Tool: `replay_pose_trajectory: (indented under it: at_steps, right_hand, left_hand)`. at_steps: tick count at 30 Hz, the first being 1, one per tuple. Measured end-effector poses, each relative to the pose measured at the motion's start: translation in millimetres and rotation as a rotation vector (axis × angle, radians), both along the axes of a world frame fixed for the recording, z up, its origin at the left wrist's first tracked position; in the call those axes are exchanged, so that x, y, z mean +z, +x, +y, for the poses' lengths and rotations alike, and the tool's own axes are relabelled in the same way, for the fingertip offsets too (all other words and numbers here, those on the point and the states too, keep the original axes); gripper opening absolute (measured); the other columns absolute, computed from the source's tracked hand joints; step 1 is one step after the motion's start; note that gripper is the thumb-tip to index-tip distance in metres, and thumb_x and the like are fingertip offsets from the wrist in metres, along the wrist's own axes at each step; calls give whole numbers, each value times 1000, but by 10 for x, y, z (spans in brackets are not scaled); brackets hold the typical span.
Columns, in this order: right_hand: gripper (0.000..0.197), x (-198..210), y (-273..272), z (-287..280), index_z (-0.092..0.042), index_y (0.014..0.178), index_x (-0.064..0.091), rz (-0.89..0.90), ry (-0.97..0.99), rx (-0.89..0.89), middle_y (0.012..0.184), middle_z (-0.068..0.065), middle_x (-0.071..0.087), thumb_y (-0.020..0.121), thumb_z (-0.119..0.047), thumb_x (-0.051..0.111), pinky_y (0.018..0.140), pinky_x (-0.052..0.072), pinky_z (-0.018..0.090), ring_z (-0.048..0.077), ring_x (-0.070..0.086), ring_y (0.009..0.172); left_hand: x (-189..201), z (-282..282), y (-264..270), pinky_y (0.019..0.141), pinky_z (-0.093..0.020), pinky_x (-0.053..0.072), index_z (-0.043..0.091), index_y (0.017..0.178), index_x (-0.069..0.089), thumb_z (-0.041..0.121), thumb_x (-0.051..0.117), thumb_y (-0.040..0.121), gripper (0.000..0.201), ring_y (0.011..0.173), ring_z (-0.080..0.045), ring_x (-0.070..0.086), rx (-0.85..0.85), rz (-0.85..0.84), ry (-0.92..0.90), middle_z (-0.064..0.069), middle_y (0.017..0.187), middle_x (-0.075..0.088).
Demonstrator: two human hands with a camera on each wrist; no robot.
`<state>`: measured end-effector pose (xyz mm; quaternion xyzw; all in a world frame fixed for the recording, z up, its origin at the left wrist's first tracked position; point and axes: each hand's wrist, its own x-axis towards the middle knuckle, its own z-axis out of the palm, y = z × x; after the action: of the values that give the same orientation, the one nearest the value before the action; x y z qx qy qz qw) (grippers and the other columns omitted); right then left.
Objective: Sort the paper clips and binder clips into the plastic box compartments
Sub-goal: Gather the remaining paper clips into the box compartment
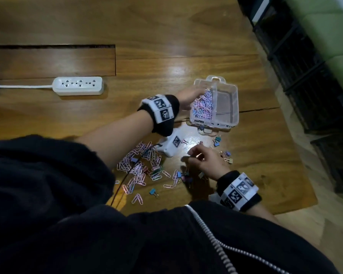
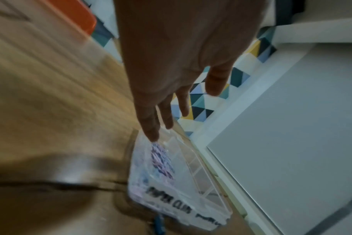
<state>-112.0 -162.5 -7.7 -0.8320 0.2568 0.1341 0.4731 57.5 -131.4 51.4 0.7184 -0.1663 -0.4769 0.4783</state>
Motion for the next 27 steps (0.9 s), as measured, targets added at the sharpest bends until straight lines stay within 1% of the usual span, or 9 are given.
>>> replay_pose_trajectory:
  at_steps: [2, 3, 6, 8, 11, 15, 19, 24, 27]
  right_hand:
    - [18, -39, 27, 164, -5, 100, 58, -13, -85, 100, 78, -12, 51, 82, -6, 61, 56, 36, 0, -5, 46, 68]
    - [21, -57, 42, 241, -5, 101, 58, -16, -141, 150, 81, -10, 51, 81, -8, 63, 59, 34, -1, -1, 48, 72]
    - [27, -148, 74, 444, -12, 105, 56, 4, -268, 257, 107, 3, 50, 80, -20, 65, 86, 36, 18, 15, 45, 102]
    - [31, -174, 92, 567, -14, 108, 54, -2, -292, 268, 113, 4, 48, 80, -25, 64, 94, 38, 28, 17, 41, 108]
    - [48, -195, 149, 727, -17, 120, 47, -27, -352, 298, 120, 5, 46, 78, -33, 66, 97, 37, 30, 18, 39, 112]
    - [77, -268, 240, 849, -19, 129, 37, 36, -411, 266, 126, 4, 41, 66, -44, 74, 98, 37, 34, 19, 38, 116]
    - [62, -288, 236, 792, -13, 124, 43, 38, -301, 137, 123, 5, 42, 71, -26, 73, 103, 37, 34, 19, 40, 116]
    - [35, -300, 195, 638, -5, 115, 53, -5, -244, 47, 115, 7, 47, 81, -8, 61, 102, 40, 32, 22, 47, 111]
    - [41, -304, 121, 644, -10, 115, 53, 7, -279, 90, 115, 6, 46, 78, -21, 67, 102, 37, 31, 19, 41, 112]
  left_hand:
    - [-32, 294, 20, 79, -25, 46, 6, 123, 49, 16, 44, 94, 31, 88, -11, 49, -87, -185, 66, -7, 119, 52]
    - [-66, 477, 17, 71, -21, 45, 4, 118, 52, 11, 47, 93, 27, 83, -12, 50, -128, -264, 108, -8, 113, 54]
    - [-222, 1048, -55, 63, -18, 47, 4, 109, 58, 6, 56, 87, 22, 89, -19, 56, -244, -409, 254, -11, 109, 61]
    - [-323, 1389, -137, 69, -21, 44, 6, 111, 59, 7, 58, 86, 25, 97, -19, 56, -343, -526, 364, -10, 114, 62]
    - [-464, 1758, -269, 91, -28, 44, 10, 119, 54, 13, 61, 84, 36, 108, -20, 53, -417, -636, 478, -9, 121, 57]
    - [-623, 1996, -517, 104, -36, 39, 15, 136, 35, 41, 69, 75, 74, 126, -23, 37, -330, -723, 641, -8, 137, 41]
    - [-748, 2037, -734, 112, -39, 28, 14, 147, 5, 55, 73, 61, 117, 139, -27, 19, -292, -698, 675, -11, 152, 18]
    - [-836, 2020, -826, 111, -33, 26, 13, 146, 10, 43, 73, 69, 105, 134, -23, 25, -254, -743, 557, -7, 147, 28]
    - [-869, 2031, -801, 110, -30, 26, 11, 145, 18, 38, 67, 77, 88, 133, -20, 27, -253, -751, 495, -5, 145, 32]
